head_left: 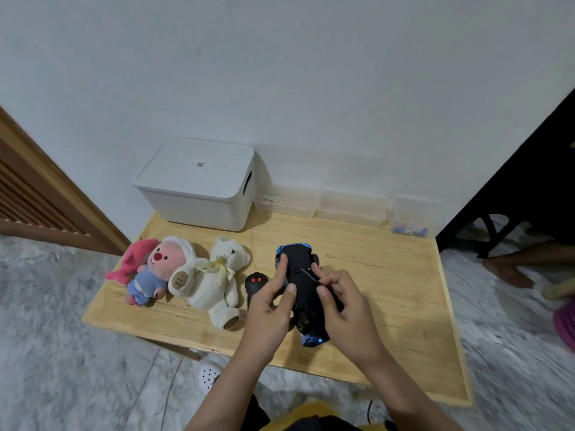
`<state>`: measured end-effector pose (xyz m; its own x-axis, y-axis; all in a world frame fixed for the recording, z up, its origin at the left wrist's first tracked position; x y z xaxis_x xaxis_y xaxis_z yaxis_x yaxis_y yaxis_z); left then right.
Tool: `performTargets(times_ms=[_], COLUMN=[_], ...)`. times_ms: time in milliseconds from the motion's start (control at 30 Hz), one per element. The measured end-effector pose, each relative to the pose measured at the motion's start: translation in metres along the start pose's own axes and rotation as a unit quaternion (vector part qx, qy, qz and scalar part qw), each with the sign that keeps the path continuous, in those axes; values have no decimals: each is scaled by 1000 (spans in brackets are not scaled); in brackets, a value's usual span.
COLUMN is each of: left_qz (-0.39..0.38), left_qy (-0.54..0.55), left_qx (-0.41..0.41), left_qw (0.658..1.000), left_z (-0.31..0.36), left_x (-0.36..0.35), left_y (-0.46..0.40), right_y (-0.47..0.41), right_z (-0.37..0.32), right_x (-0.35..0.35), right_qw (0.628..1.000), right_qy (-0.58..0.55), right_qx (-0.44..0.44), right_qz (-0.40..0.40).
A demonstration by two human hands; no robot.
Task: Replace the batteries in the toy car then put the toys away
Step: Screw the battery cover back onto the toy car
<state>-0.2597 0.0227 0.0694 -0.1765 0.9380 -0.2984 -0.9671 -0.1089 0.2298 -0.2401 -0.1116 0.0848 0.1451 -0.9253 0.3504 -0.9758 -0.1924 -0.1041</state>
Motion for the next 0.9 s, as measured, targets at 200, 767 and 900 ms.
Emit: performTargets(times_ms=[200, 767, 900], left_qz=[-11, 37, 81], left_qy=[23, -152, -384], left_qx=[48, -13, -33], left_qw=[999, 988, 919], left_z=[-9, -35, -57], left_x=[3, -2, 2], left_y=[-5, -54, -72], right_y=[-2, -11, -2], right_z=[14, 51, 63], right_x=[3, 32, 38], right_qw=[999, 980, 979], right_qy=[1, -47, -3], right_qx=[-7, -59, -87], right_qz=[44, 181, 184])
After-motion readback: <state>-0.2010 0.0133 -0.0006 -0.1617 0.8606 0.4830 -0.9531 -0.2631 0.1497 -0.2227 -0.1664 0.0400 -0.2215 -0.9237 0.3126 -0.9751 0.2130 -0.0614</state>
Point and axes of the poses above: each hand's wrist, its own y-axis away from the middle knuckle, its own x-axis out of the back of the hand, z = x × y, the point moved 5 cm from there along -y, towards the middle knuckle, and after that the axes turned 10 degrees about y, right-handed, at the moved point
